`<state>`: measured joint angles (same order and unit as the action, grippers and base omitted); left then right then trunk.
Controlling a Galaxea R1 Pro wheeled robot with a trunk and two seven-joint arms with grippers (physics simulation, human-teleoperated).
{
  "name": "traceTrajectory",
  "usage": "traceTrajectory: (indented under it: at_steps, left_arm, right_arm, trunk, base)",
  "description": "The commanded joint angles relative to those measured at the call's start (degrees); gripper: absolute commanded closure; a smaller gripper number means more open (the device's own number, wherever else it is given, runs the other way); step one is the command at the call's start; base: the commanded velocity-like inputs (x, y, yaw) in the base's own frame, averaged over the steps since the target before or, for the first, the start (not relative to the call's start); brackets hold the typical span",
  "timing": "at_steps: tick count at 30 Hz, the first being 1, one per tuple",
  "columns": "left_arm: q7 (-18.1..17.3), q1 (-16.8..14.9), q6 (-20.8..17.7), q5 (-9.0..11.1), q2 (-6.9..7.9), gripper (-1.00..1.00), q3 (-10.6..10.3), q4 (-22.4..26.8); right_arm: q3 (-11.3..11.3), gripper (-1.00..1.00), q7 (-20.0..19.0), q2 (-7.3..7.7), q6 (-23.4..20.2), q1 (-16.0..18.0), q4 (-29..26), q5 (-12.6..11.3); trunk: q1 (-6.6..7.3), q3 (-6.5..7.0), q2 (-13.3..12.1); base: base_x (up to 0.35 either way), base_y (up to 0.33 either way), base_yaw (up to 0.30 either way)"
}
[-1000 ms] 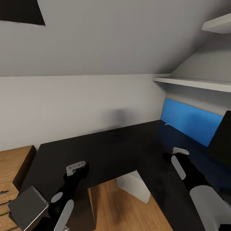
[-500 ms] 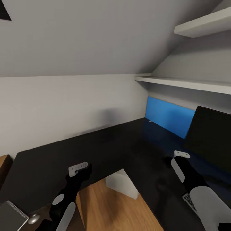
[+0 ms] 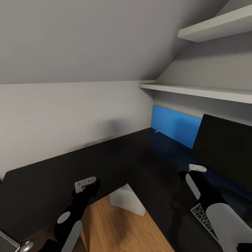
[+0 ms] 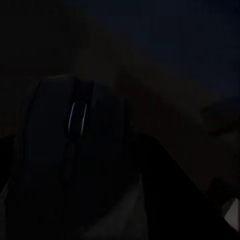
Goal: In the bedroom, organize the workspace by keeping the computer under the desk, ensuring the monitor is on the desk, placing the keyboard on the desk next to the monitor, placing the mouse on the desk next to the keyboard, moving the folder from the swivel chair onto the desk next to the mouse, stacking the notebook on top of the folder with the pen on top of the notebook, and positioning the swivel chair next to the desk.
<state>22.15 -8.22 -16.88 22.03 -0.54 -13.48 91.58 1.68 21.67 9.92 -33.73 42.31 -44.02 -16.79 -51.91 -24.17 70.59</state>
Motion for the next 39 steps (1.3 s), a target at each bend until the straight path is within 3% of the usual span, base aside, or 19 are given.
traceTrajectory:
  at_steps: [1,7,23,39]
  left_arm:
    - [0.4,0.0,-0.2,0.5,0.01,-1.0,-0.1,0.2]
    - [0.4,0.0,0.1,0.7,-0.1,-1.0,-0.1,1.1]
    - [0.4,0.0,0.0,0.7,-0.17,-1.0,-0.1,1.2]
    - [0.4,0.0,0.0,0.8,-0.01,-1.0,-0.1,1.1]
  right_arm:
    - [0.4,1.0,0.6,0.04,-0.1,0.0,0.0,-0.7]
    - [1.0,1.0,0.6,0.05,-0.1,0.1,0.4,-0.5]
    - [0.8,1.0,0.8,0.42,-0.4,0.4,9.6,-0.5]
    - [0.8,1.0,0.8,0.46,-0.3,0.5,10.4,-0.4]
  trunk:
    - [0.0,-0.07,0.0]
    - [0.0,-0.07,0.0]
    - [-3.52,-2.94,6.5]
    - [-3.52,-2.94,6.5]
  base:
    - [0.0,0.0,-0.001]
    - [0.0,0.0,0.0]
    - [0.0,0.0,0.0]
    - [-0.037,-0.015,0.0]
